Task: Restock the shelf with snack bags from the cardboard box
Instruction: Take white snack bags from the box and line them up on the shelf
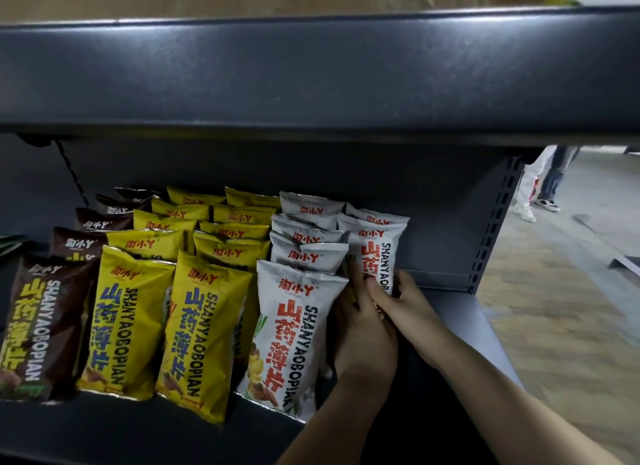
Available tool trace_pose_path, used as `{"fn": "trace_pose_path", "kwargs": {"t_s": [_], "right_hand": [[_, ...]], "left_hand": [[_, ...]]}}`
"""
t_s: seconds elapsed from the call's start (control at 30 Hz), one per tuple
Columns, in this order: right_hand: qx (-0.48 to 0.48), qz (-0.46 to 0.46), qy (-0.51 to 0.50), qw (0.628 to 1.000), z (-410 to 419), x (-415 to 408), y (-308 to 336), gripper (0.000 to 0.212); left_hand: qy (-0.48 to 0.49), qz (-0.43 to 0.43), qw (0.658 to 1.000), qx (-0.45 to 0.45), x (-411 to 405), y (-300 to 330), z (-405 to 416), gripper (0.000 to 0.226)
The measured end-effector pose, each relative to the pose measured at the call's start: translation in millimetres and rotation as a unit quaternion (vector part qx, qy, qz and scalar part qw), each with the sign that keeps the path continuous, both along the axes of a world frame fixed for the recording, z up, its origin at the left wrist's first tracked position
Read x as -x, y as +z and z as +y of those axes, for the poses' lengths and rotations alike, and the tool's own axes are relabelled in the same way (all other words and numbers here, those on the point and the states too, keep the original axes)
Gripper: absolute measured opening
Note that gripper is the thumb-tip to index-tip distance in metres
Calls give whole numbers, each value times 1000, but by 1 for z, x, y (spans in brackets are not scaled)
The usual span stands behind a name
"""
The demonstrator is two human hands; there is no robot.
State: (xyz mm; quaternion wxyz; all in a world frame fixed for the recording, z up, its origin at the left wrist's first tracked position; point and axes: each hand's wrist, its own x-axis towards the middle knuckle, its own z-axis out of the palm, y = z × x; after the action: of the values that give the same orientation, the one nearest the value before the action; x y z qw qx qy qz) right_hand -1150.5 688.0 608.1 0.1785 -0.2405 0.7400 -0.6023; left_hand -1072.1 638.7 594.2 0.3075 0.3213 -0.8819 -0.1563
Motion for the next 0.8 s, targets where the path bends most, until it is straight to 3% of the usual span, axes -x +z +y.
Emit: {"fn": "trace_pose_path", "kwargs": {"t_s": [0.1, 0.4, 0.5, 0.63, 0.8], "right_hand": [[6, -9, 3, 1000, 2, 1, -1, 45], [-36, 106, -85, 990, 1, -19, 6, 31], [-53, 156, -113, 980, 18, -28, 16, 23], [-63, 159, -102, 980, 50, -50, 25, 22], [-20, 158, -80, 984, 90, -100, 30, 22]], "left_hand": [[-40, -11, 998, -38, -1, -1, 1, 83], [-10, 9, 999, 31, 1, 1, 1, 64], [-69, 12, 996, 56, -7, 3, 10, 60], [-183, -18, 979, 88, -40, 17, 27, 60], [-273, 13, 954, 121, -98, 25, 40, 55]]}}
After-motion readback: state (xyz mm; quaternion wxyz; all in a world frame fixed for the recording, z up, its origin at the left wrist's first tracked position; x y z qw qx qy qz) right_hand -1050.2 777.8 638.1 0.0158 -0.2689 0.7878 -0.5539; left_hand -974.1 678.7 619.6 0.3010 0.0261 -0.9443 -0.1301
